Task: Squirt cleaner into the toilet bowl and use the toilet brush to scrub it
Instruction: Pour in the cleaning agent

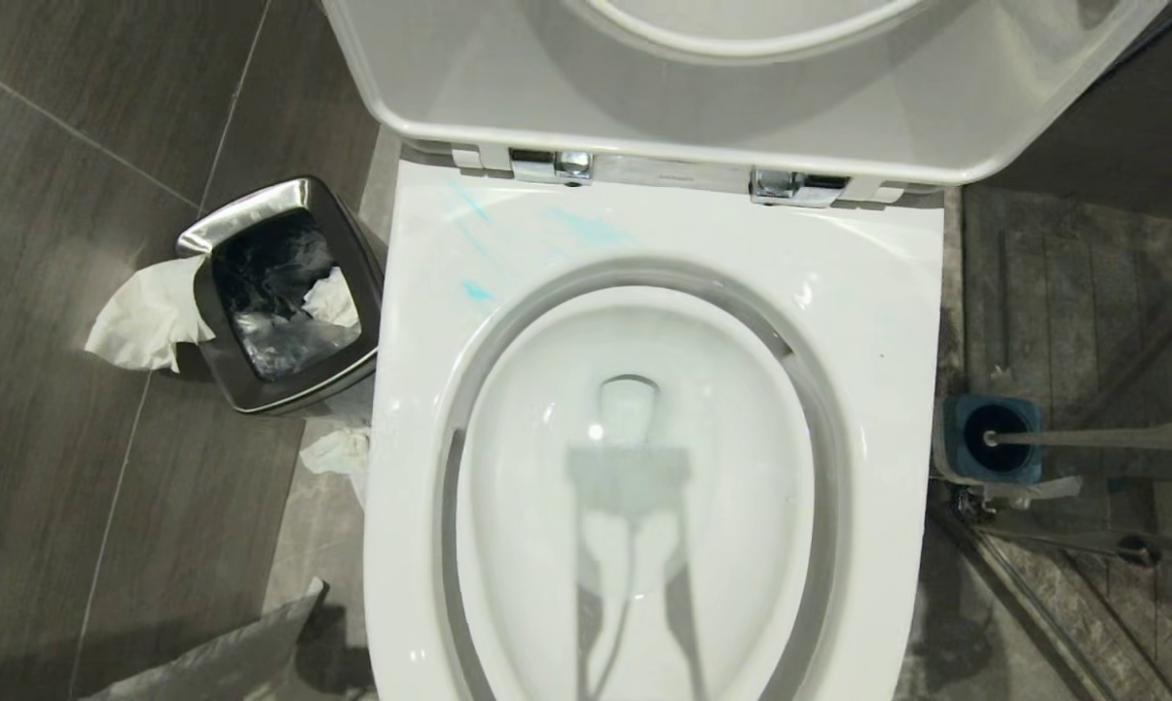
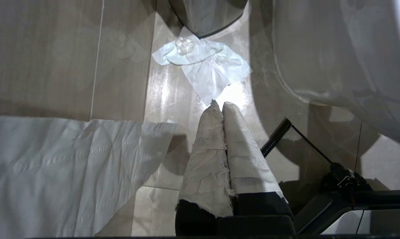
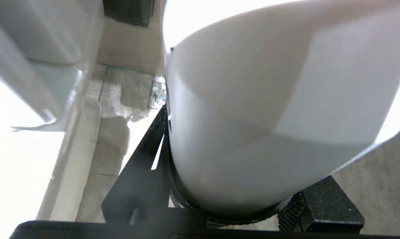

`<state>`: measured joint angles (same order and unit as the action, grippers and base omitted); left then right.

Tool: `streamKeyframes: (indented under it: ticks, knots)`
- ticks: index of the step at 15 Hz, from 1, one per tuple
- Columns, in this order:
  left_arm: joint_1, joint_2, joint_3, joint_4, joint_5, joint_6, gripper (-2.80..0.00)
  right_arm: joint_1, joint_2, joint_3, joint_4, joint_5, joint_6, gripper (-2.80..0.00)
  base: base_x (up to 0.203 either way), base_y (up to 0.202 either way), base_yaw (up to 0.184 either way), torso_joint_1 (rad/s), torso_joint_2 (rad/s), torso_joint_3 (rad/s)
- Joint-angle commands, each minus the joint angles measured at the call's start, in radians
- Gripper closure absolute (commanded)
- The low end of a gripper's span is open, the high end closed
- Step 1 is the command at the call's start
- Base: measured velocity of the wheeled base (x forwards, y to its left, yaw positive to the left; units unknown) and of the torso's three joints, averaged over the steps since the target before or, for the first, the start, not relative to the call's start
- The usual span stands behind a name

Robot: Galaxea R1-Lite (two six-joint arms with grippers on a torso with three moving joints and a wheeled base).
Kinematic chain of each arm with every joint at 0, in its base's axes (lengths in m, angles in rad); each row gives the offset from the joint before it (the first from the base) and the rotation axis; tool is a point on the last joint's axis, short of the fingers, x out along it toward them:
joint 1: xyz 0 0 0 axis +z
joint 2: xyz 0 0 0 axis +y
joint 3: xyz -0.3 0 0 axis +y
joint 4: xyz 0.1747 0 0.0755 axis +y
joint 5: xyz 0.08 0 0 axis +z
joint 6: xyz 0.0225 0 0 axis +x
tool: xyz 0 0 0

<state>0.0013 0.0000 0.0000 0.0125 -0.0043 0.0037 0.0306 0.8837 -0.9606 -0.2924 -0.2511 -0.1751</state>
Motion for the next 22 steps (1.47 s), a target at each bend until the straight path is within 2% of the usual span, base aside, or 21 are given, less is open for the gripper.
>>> streamKeyframes:
  ticks: [1,9,13,17,22]
  knots:
    - [0.000,0.002,0.002,0.000,0.000,-0.001,0.00,0.000,-0.041,0.000,0.005,0.001,-0.001,0.00,0.000,0.000,0.000,0.002,0.01,0.196]
    - [0.000,0.002,0.002,0.000,0.000,-0.002,0.00,0.002,-0.042,0.002,0.013,0.003,-0.012,0.00,0.000,0.000,0.000,0.000,0.01,0.204]
    - [0.000,0.002,0.002,0.000,0.000,-0.002,0.00,0.002,-0.047,0.002,0.079,0.003,-0.011,0.00,0.000,0.000,0.000,-0.003,0.00,0.203]
    - [0.000,0.002,0.002,0.000,0.000,-0.002,0.00,0.002,-0.074,0.002,0.203,0.006,-0.006,0.00,0.000,0.000,0.000,0.000,0.01,0.207]
    - [0.000,0.002,0.002,0.000,0.000,-0.002,0.00,0.003,-0.054,0.021,0.206,0.006,0.009,0.00,0.000,0.000,0.000,0.002,0.00,0.205]
